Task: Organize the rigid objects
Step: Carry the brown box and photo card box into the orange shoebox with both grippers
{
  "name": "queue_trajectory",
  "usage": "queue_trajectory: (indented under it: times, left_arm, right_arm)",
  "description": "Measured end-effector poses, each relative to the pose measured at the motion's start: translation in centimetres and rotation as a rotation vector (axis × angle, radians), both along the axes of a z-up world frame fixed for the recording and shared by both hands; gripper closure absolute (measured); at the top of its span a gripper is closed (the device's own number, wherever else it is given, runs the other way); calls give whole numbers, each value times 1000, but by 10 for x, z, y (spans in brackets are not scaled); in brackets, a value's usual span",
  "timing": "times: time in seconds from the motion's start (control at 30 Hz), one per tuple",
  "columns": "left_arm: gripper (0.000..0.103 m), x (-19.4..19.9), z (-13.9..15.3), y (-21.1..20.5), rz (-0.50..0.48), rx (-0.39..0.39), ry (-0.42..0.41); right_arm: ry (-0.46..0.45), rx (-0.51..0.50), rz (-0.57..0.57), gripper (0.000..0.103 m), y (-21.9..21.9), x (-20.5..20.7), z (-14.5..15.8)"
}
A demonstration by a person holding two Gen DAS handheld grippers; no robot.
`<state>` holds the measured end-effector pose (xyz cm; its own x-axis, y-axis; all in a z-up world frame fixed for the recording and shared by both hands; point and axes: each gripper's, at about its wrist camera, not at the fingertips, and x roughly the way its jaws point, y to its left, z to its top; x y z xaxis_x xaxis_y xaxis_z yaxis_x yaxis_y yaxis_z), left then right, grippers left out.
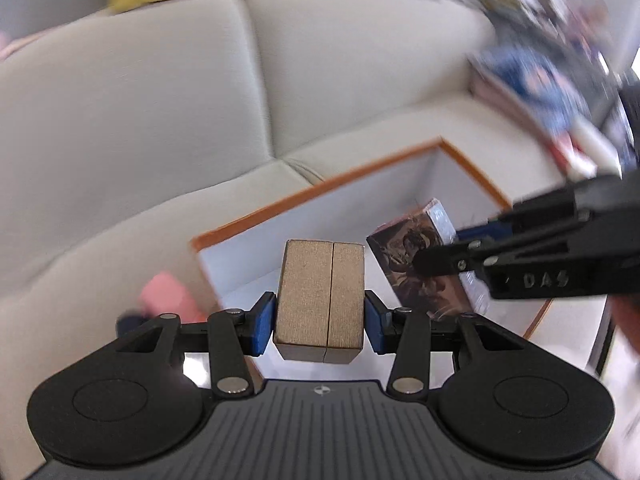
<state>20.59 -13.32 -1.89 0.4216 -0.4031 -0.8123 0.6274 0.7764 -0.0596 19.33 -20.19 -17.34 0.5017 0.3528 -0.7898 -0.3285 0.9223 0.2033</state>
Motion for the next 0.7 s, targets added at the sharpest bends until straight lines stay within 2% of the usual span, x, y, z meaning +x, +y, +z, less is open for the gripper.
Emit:
queue_trajectory:
  times: [0.1,0.23,0.37,0.47,0.7]
  left_arm:
    - [51,10,-12,-21,-142,105,-25]
    - [51,13,-32,-36,-281,234,-48]
    - [51,13,-49,-41,-423,336,-70]
    - [51,13,-60,-43,-490,389,-77]
    - [51,-15,-83,-46,-643,552,-239]
  right_arm:
    - [41,16,-7,80,-13,11,-17]
    - [83,38,-7,80,-19,29,-38]
    - [127,62,11,80,-20,38,-55]
    - [148,66,21,80,-12,53,-63]
    - [180,81,16,80,-9,68,-79]
